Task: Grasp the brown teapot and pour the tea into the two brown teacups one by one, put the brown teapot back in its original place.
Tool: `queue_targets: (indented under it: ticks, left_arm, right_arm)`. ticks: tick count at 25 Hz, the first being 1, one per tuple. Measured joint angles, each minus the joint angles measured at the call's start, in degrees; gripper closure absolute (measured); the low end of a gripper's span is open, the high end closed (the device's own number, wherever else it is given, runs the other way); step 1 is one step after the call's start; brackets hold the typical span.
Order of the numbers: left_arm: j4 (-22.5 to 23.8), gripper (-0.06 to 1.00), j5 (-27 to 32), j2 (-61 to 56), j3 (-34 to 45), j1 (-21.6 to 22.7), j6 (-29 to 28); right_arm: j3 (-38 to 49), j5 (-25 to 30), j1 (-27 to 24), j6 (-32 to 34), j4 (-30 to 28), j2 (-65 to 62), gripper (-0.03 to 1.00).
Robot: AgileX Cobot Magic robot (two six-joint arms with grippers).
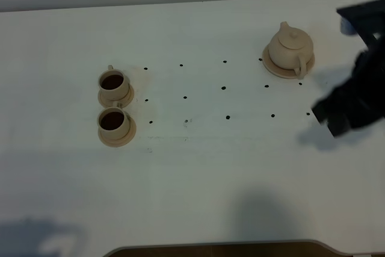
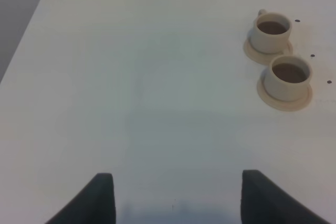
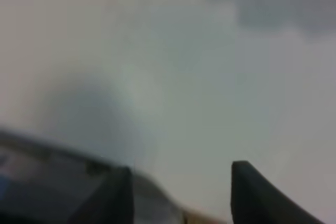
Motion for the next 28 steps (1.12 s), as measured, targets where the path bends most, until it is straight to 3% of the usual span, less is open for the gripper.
queue_targets:
  ticks: [8, 16, 22, 28]
  left_arm:
    - [0.00, 0.39, 0.00, 0.00, 0.00, 0.00, 0.00]
    - [0.00, 0.39, 0.00, 0.00, 0.00, 0.00, 0.00]
    - [0.00, 0.39, 0.00, 0.00, 0.00, 0.00, 0.00]
    - [0.00, 0.39, 0.00, 0.00, 0.00, 0.00, 0.00]
  right_arm:
    - [16.88, -0.11, 1.50, -0.41, 1.63, -21.64, 0.53]
    - [27.97, -0.48, 1.50, -3.98, 2.26, -40.00, 0.53]
    - [33.61, -5.70, 1.50, -4.95, 2.32, -48.89, 0.53]
    - [33.76, -6.72, 1.50, -5.00, 2.51, -50.46, 0.53]
